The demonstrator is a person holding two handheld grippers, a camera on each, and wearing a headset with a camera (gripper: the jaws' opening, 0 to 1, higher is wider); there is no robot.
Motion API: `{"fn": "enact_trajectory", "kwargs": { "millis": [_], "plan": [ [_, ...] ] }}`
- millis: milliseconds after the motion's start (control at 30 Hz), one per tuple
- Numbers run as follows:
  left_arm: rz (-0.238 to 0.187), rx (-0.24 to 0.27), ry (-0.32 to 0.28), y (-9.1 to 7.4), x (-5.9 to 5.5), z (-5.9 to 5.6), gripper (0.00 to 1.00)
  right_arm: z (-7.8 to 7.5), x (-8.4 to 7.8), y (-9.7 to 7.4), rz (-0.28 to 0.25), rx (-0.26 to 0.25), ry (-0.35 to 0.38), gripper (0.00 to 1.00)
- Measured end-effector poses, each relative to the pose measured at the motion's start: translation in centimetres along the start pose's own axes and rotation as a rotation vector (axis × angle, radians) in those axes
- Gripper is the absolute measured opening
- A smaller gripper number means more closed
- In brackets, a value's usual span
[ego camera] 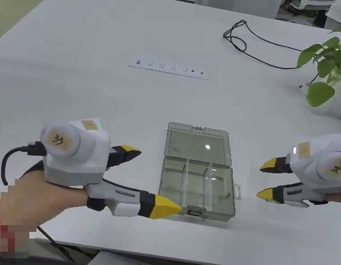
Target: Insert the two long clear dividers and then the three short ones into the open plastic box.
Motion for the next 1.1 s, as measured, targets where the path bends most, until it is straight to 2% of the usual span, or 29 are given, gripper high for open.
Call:
{"fn": "enact_trajectory", "kwargs": {
  "millis": [200,333,633,833,967,1100],
  "plan": [
    [-0.049,-0.039,-0.110,1.1,1.0,-0.7,0.87,0.7,2.1,-0.8,-0.027,-0.014,-0.028,0.33],
    [-0.058,-0.077,-0.186,1.8,1.4,-1.2,0.78,1.1,3.4,-1.2,-0.045,-0.021,-0.044,0.33],
    [-0.076,-0.132,-0.273,3.2,2.3,-2.0,0.64,2.0,5.7,-2.0,-0.071,-0.024,-0.069,0.33],
    [-0.089,-0.156,-0.351,4.0,2.4,-2.5,0.53,2.6,6.9,-2.4,-0.078,-0.029,-0.089,0.33],
    [-0.075,-0.174,-0.375,4.6,2.3,-3.1,0.47,3.1,7.8,-2.8,-0.088,-0.028,-0.106,0.33],
    [-0.079,-0.192,-0.411,5.1,2.2,-3.4,0.43,3.6,8.6,-3.0,-0.093,-0.029,-0.125,0.33]
  ]
}}
Point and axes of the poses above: the centre of the closed fingertips' face, and the gripper's own axes: y roughly forward along the fingers, z roughly to its left, x roughly out of its top, the point moved 7 cm from there along -y, roughly backward along the fingers, and after that the axes turned 1 degree about -x, right-handed, at the moved point
